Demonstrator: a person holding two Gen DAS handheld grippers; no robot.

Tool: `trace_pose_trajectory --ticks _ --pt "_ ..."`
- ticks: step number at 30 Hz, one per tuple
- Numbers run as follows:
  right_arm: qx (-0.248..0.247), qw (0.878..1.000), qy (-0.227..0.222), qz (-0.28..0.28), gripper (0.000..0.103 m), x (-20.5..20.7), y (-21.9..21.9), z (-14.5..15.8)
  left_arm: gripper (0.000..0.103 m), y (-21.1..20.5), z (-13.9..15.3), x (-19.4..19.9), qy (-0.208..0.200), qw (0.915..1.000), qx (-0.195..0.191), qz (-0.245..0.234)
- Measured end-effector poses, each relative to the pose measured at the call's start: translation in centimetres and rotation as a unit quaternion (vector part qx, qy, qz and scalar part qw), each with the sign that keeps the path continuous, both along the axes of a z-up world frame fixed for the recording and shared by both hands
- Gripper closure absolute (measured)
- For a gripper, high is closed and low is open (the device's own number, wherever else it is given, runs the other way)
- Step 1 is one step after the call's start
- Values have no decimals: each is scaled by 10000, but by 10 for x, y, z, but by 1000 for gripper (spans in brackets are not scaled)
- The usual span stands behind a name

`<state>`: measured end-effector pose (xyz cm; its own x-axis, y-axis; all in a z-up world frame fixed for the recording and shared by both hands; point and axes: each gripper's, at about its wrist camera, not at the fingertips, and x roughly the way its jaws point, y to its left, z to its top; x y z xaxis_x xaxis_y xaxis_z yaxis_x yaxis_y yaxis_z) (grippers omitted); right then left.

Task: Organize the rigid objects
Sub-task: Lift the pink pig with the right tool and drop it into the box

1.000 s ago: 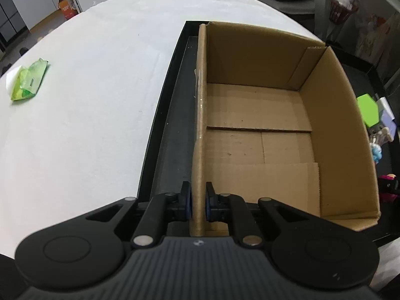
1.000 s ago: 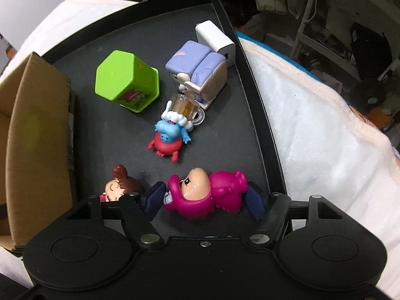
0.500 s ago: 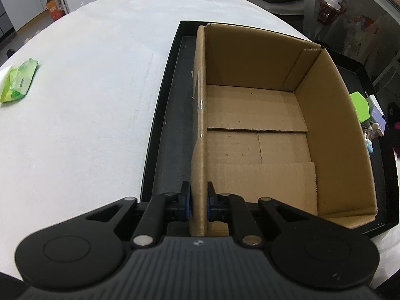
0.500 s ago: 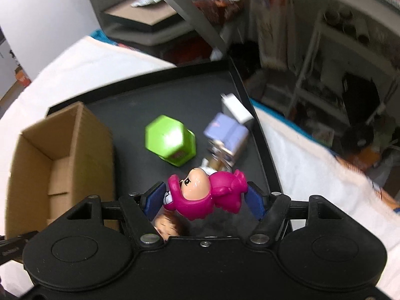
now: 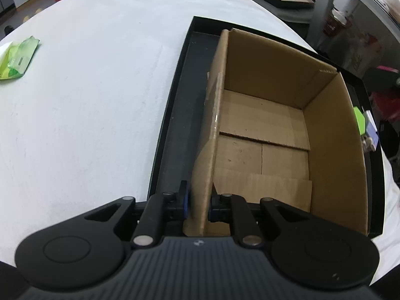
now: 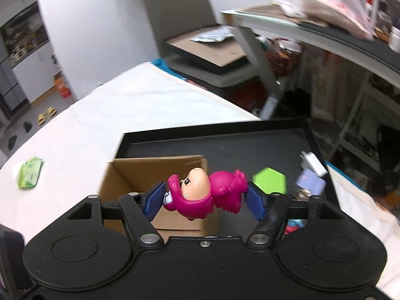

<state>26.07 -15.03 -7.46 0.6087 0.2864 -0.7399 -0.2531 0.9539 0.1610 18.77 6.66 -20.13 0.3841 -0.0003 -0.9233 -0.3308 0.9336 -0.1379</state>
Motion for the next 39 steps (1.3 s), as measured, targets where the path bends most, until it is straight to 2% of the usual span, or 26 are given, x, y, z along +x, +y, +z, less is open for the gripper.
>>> trace_pose_trajectory --ticks 6,8,11,22,27,30,33,39 --pt "-145 9997 71 170 36 8 18 -13 90 5 -3 2 13 9990 -318 318" --pt "5 9992 304 269 36 13 21 -21 90 1 -2 3 16 9991 -289 309" --pt "90 9988 402 264 36 19 26 -30 89 0 -3 2 32 9990 -332 281" --pt "-207 9985 61 501 35 21 52 -32 88 12 -7 3 93 9983 -424 381" --pt "-110 9984 161 525 35 26 54 -36 88 13 -4 2 125 9982 -490 335" --pt "-77 9986 61 529 35 26 58 -33 88 14 -5 2 140 9978 -569 296" --pt "-47 9985 -69 537 35 23 63 -30 88 13 -2 2 138 9985 -471 246" --pt "219 9976 -98 642 35 25 67 -25 88 16 0 9 198 9981 -519 271"
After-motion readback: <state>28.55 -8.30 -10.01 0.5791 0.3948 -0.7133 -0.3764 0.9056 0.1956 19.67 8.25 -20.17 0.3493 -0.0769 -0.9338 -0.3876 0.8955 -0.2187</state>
